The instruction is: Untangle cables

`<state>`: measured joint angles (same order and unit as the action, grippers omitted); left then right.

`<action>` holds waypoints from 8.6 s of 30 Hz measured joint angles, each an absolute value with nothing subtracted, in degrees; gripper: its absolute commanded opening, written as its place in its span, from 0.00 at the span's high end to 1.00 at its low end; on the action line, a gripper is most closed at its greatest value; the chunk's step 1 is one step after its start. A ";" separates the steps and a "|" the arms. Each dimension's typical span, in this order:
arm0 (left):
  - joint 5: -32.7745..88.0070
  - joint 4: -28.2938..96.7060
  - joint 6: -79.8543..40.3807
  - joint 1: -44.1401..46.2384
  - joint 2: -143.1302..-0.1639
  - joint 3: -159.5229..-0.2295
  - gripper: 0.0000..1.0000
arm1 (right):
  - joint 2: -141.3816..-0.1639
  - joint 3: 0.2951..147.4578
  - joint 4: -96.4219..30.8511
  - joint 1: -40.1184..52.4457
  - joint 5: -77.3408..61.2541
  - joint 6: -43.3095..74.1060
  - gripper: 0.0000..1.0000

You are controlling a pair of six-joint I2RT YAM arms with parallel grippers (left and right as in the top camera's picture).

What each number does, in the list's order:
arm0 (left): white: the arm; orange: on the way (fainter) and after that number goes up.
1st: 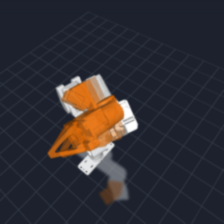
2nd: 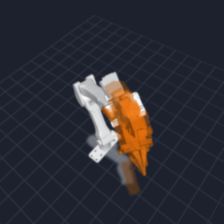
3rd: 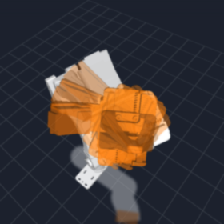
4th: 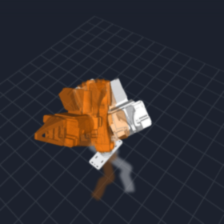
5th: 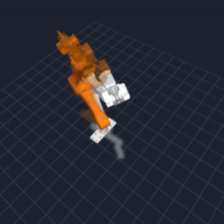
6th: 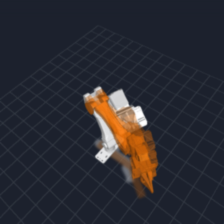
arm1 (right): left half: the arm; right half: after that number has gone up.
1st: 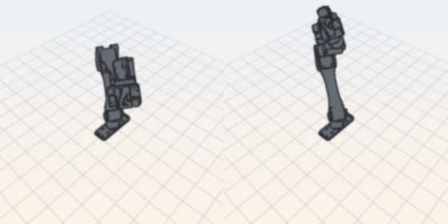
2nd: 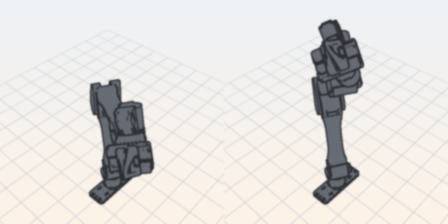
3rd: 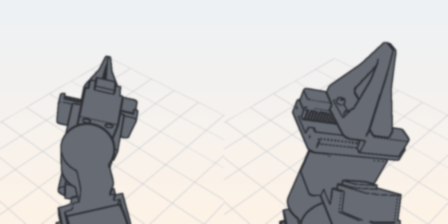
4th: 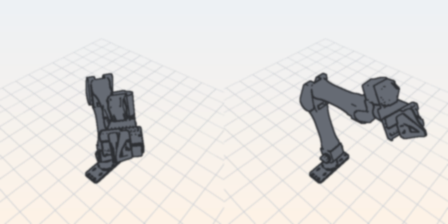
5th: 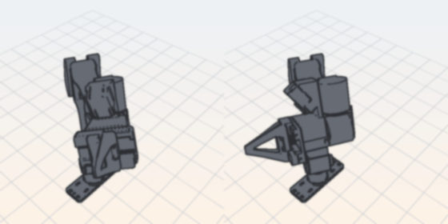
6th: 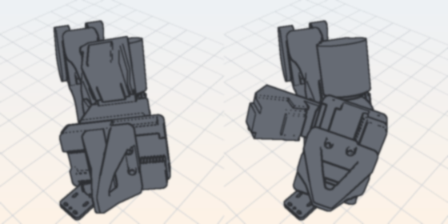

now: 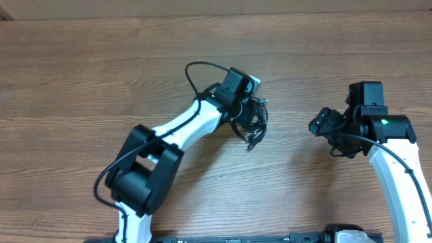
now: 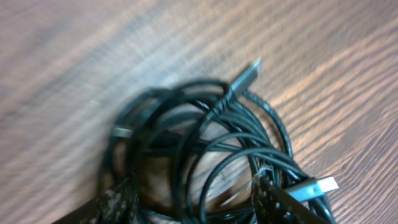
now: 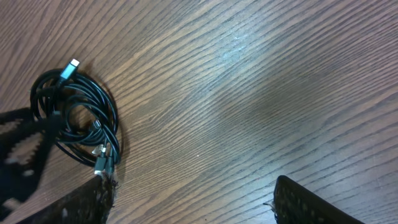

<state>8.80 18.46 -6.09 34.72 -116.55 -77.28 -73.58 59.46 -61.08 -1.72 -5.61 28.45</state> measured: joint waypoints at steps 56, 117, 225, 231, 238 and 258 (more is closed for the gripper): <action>4.21 22.37 -10.41 35.66 -119.17 -80.12 0.96 | -73.56 59.46 -62.54 -1.72 -5.63 28.42 0.16; 39.05 24.99 -10.41 35.66 -109.73 -84.16 0.96 | -86.32 59.46 -50.59 5.34 -15.70 28.58 0.86; 16.71 42.09 -10.61 23.81 -103.50 -84.40 0.96 | -86.32 59.46 -59.37 7.64 -0.78 29.23 0.96; 14.24 42.26 -10.59 22.83 -103.50 -84.40 0.96 | -86.32 59.46 -56.21 7.22 -19.75 12.88 0.96; 13.06 42.26 -10.61 22.72 -103.50 -84.40 0.96 | -86.32 59.46 -57.17 7.20 -36.25 -1.56 0.96; 16.71 43.35 -10.79 22.65 -103.50 -84.42 0.34 | -86.32 59.46 -56.18 7.11 -7.33 21.69 0.63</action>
<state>16.71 43.35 -10.79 22.65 -103.50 -84.42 -86.32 59.46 -56.18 7.11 -7.33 21.69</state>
